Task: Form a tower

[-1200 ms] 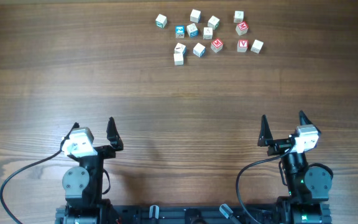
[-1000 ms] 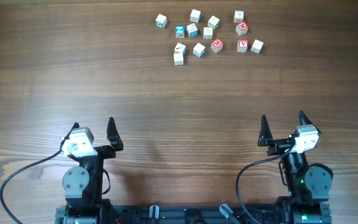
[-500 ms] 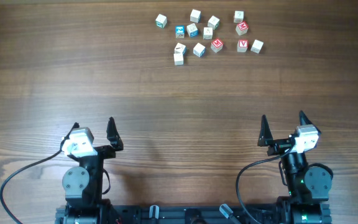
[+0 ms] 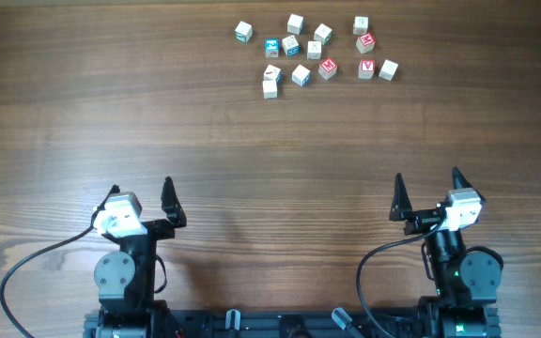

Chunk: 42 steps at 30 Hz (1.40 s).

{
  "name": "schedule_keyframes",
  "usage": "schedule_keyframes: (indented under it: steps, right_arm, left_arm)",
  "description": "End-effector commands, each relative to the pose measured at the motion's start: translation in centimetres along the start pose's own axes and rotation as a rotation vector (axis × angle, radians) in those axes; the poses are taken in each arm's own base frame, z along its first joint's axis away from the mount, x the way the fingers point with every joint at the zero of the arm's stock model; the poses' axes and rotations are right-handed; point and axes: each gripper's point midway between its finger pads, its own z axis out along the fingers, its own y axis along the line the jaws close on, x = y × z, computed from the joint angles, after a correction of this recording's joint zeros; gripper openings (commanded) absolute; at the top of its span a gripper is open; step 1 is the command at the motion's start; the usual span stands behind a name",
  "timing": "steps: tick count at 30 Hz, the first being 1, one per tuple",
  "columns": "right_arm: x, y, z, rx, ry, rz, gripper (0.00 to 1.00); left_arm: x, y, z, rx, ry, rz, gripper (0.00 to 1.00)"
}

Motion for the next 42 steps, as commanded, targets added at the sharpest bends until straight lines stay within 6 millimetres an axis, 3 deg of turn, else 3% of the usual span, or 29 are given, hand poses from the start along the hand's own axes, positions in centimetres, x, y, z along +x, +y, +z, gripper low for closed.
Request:
schedule_keyframes:
  steps: [1,20,23,25,28,33,42]
  right_arm:
    - [-0.1,-0.1,0.0,0.005,-0.006,-0.017,1.00]
    - [-0.1,-0.1,0.0,0.006,-0.006,-0.017,1.00]
    - [-0.1,-0.1,0.0,0.005,-0.005,-0.017,1.00]
    - [-0.1,-0.1,0.0,0.006,-0.006,-0.017,1.00]
    - [-0.1,-0.1,0.0,0.006,-0.006,-0.017,1.00]
    - [-0.1,-0.1,0.0,0.005,-0.006,-0.017,1.00]
    - [-0.1,-0.1,0.0,0.006,-0.006,-0.018,1.00]
  left_arm:
    - [0.0,-0.1,0.0,0.011,-0.004,0.019,1.00]
    - [0.0,-0.2,0.0,0.012,-0.008,0.019,1.00]
    - [0.1,-1.9,-0.1,0.112,0.006,-0.015,1.00]
    - [-0.2,-3.7,-0.5,0.219,0.005,-0.013,1.00]
    - [-1.3,-4.7,-1.0,0.268,-0.015,-0.011,1.00]
    - [-3.9,-5.1,-2.1,0.273,-0.038,-0.009,1.00]
    - [-5.0,-5.8,-3.0,0.308,-0.037,-0.029,1.00]
